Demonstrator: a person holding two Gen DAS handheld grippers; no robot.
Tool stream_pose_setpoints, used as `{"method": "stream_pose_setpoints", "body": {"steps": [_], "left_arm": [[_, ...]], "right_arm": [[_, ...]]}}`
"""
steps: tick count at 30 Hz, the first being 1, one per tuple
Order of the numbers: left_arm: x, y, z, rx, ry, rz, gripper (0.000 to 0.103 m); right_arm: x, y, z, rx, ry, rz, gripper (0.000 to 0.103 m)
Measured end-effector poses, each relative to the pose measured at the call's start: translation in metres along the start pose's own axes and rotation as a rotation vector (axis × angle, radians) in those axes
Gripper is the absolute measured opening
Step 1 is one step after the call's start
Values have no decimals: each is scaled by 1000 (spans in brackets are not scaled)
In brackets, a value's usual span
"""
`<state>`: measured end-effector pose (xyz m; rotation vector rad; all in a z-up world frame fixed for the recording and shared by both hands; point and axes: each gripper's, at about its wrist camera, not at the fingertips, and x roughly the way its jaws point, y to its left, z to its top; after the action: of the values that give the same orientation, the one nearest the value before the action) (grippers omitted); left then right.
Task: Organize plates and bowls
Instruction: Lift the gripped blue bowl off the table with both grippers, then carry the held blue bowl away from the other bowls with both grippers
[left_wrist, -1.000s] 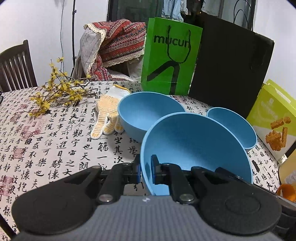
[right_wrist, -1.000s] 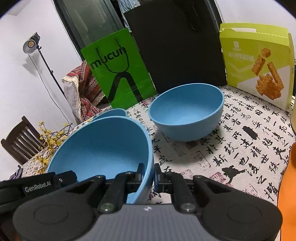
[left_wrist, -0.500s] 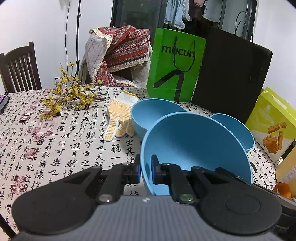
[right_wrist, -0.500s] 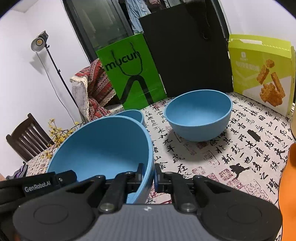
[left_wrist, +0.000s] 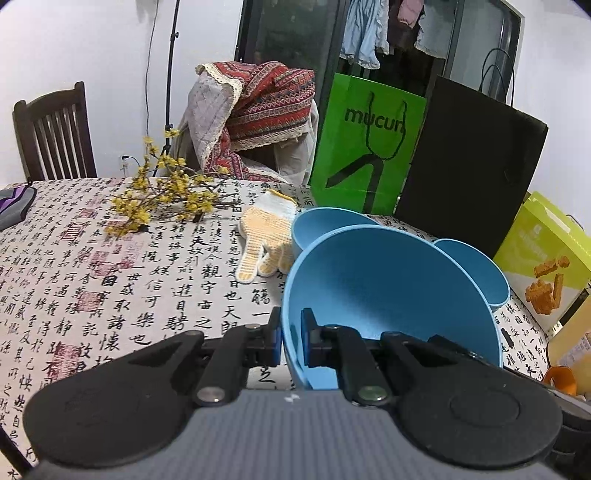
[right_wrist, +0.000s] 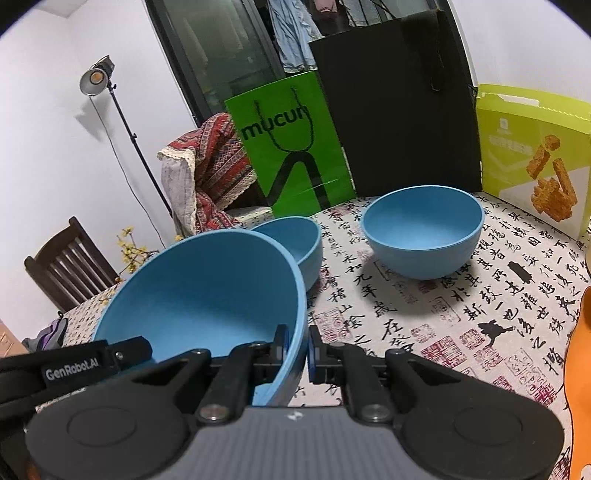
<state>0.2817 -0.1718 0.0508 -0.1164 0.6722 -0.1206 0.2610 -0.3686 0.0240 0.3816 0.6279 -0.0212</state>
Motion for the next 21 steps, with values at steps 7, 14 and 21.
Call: {"method": "stream_pose_setpoints", "body": {"steps": [7,14,21], "left_arm": [[-13,15,0,-18,-10,3,10],[-26,32,-1,-36,-23,6,10],[-38,51,-4,-59,-32,10,9]], "right_arm": [[-5,15,-5,-10,3,16,10],[-10,31,-10,-33,5,28,10],[-16,49,-17,-61,5,37,10]]}}
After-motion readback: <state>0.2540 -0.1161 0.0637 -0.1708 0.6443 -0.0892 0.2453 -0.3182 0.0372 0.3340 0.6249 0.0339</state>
